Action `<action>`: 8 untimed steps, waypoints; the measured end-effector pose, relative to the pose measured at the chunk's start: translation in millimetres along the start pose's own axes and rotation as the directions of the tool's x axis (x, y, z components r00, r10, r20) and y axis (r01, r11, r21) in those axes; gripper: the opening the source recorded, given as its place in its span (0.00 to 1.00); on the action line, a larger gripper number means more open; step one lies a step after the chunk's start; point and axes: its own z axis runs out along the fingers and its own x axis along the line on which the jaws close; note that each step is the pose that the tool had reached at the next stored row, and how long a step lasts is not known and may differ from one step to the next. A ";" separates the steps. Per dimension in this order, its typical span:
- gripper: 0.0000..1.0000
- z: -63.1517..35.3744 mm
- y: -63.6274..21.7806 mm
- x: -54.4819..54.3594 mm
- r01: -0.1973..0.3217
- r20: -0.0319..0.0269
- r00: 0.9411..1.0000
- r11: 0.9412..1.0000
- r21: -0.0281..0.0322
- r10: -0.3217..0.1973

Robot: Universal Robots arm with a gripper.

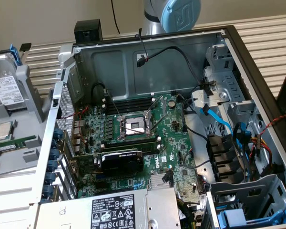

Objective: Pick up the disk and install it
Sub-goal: 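Pick up the disk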

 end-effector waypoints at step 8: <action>0.37 -8.3 0.2 0.0 0.000 0.000 1.000 1.000 0.000 0.000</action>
